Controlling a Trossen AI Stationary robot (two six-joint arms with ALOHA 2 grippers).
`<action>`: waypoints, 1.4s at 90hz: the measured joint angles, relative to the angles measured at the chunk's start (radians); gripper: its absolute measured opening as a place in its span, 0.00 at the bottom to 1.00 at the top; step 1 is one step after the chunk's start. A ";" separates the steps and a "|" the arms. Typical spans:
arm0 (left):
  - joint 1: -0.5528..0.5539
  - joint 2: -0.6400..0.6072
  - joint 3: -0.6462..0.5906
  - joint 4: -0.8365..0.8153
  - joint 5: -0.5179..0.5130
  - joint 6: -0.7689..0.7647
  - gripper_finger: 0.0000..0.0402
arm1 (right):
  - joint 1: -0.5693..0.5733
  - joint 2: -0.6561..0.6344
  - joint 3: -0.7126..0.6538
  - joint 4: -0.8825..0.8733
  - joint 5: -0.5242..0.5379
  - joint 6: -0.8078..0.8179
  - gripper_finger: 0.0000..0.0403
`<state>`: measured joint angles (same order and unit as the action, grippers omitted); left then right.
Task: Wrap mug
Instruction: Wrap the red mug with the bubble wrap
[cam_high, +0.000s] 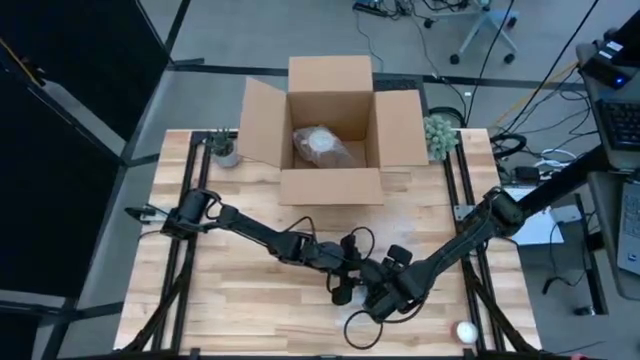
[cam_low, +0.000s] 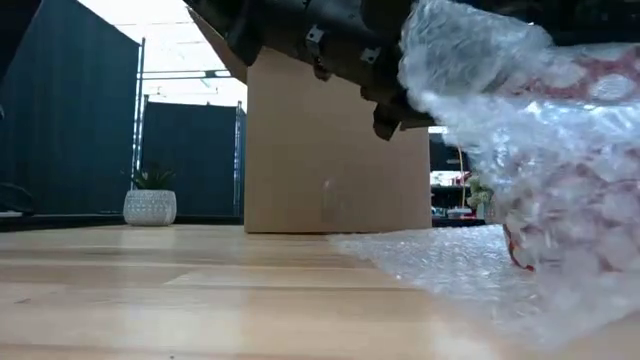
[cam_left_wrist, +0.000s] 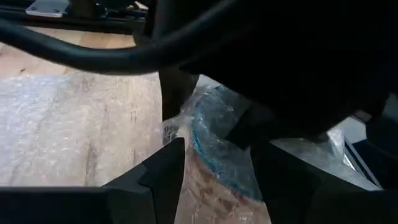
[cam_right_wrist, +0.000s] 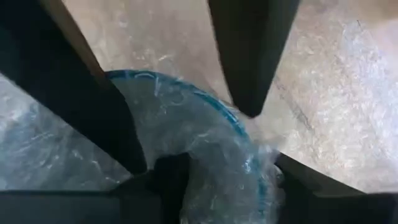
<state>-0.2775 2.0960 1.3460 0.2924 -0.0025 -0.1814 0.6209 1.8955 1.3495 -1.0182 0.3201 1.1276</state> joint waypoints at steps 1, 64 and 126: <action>0.000 -0.003 0.000 -0.002 0.000 0.000 0.43 | 0.000 0.000 0.000 0.000 -0.001 0.000 0.38; -0.028 -0.161 -0.082 -0.348 -0.069 -0.019 0.43 | 0.003 -0.031 -0.007 0.022 -0.012 -0.028 0.39; -0.015 0.033 -0.062 0.193 0.007 -0.113 0.43 | 0.002 -0.037 0.000 0.037 -0.011 -0.092 0.39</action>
<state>-0.2921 2.1286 1.2844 0.4859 0.0049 -0.2942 0.6225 1.8590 1.3495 -0.9811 0.3089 1.0354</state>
